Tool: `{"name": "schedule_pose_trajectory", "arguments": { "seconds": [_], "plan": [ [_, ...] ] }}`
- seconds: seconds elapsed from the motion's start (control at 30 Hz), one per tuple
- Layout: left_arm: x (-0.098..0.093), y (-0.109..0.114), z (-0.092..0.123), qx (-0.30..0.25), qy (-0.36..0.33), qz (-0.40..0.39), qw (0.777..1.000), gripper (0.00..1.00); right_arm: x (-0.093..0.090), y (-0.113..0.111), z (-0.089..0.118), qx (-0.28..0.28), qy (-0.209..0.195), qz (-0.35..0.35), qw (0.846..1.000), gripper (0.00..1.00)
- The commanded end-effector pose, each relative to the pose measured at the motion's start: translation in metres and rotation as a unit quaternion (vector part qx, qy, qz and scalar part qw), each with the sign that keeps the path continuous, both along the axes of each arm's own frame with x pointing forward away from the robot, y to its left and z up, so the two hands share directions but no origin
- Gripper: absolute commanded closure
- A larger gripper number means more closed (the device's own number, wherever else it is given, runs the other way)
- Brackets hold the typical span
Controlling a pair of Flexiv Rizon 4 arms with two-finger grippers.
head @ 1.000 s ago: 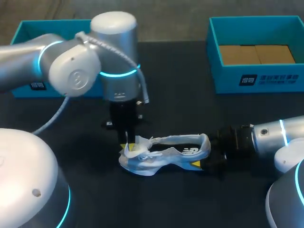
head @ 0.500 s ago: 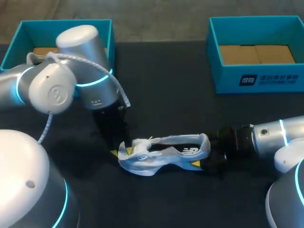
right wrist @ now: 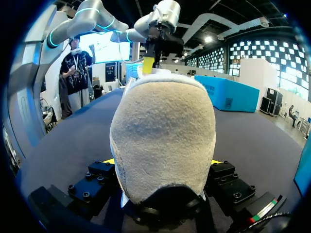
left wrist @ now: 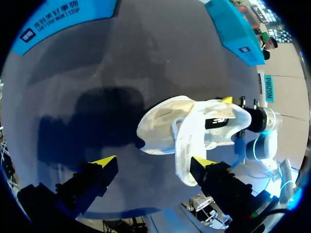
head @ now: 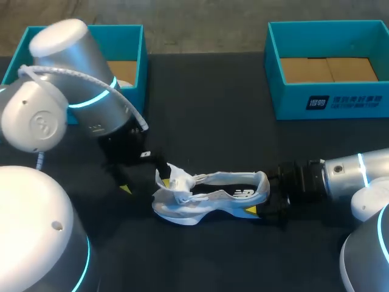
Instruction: Take the shoe out of the shoebox, open the shoe tongue, remove and reinsert the insole, then place the shoe into the shoebox
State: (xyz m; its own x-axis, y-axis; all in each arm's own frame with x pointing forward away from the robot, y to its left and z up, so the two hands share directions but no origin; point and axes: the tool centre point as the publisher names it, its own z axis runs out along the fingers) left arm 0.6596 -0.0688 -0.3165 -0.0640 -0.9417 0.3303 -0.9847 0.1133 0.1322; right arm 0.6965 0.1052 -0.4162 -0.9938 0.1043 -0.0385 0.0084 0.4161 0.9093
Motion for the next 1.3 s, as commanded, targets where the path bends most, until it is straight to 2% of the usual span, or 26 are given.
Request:
{"name": "schedule_pose_trajectory", "arguments": {
  "seconds": [0.03, 0.1, 0.2, 0.23, 0.27, 0.3, 0.33, 0.37, 0.4, 0.43, 0.47, 0.77, 0.83, 1.3],
  "plan": [
    [-0.002, 0.008, 0.023, -0.005, -0.041, 0.002, 0.999, 0.0, -0.001, 0.0, 0.0, -0.001, 0.0, 0.0, 1.0, 1.0],
    [0.002, 0.005, 0.03, -0.006, -0.051, -0.01, 0.999, 0.0, -0.001, 0.0, 0.0, -0.001, 0.0, 0.0, 1.0, 1.0],
    [0.003, 0.0, 0.045, 0.006, -0.07, -0.077, 0.995, 0.01, -0.001, 0.0, 0.0, -0.001, 0.0, 0.0, 1.0, 1.0],
    [0.004, -0.003, 0.05, 0.01, -0.076, -0.095, 0.992, 0.03, -0.001, 0.0, 0.0, -0.001, 0.0, 0.0, 1.0, 1.0],
    [0.004, -0.005, 0.054, 0.016, -0.079, -0.127, 0.989, 0.11, -0.001, 0.0, 0.0, -0.001, 0.0, 0.0, 1.0, 1.0],
    [0.004, -0.006, 0.059, 0.017, -0.084, -0.148, 0.985, 0.19, -0.001, 0.0, 0.0, -0.001, 0.0, 0.0, 1.0, 1.0],
    [0.004, -0.009, 0.063, 0.023, -0.083, -0.177, 0.981, 0.34, -0.001, 0.0, 0.0, -0.001, 0.0, 0.0, 1.0, 1.0],
    [0.003, -0.01, 0.067, 0.022, -0.087, -0.205, 0.975, 0.53, -0.001, 0.0, 0.0, -0.001, 0.0, 0.0, 1.0, 1.0],
    [0.004, -0.012, 0.07, 0.023, -0.088, -0.221, 0.971, 0.64, -0.001, 0.0, 0.0, -0.001, 0.0, 0.0, 1.0, 1.0],
    [0.004, -0.015, 0.074, 0.025, -0.09, -0.244, 0.965, 0.9, -0.001, 0.0, 0.0, -0.001, 0.0, 0.0, 1.0, 1.0],
    [0.003, -0.016, 0.077, 0.026, -0.096, -0.267, 0.958, 1.0, -0.001, 0.0, 0.0, -0.001, 0.0, 0.0, 1.0, 1.0],
    [0.0, -0.033, 0.098, 0.02, -0.096, -0.464, 0.88, 1.0, -0.001, 0.0, 0.0, -0.001, 0.0, 0.0, 1.0, 1.0],
    [0.0, -0.037, 0.1, 0.023, -0.07, -0.528, 0.846, 1.0, -0.001, 0.0, 0.0, -0.001, 0.0, 0.0, 1.0, 1.0],
    [0.001, -0.037, 0.098, 0.024, -0.069, -0.53, 0.845, 1.0, -0.001, 0.0, 0.0, -0.001, 0.0, 0.0, 1.0, 1.0]
  ]
}}
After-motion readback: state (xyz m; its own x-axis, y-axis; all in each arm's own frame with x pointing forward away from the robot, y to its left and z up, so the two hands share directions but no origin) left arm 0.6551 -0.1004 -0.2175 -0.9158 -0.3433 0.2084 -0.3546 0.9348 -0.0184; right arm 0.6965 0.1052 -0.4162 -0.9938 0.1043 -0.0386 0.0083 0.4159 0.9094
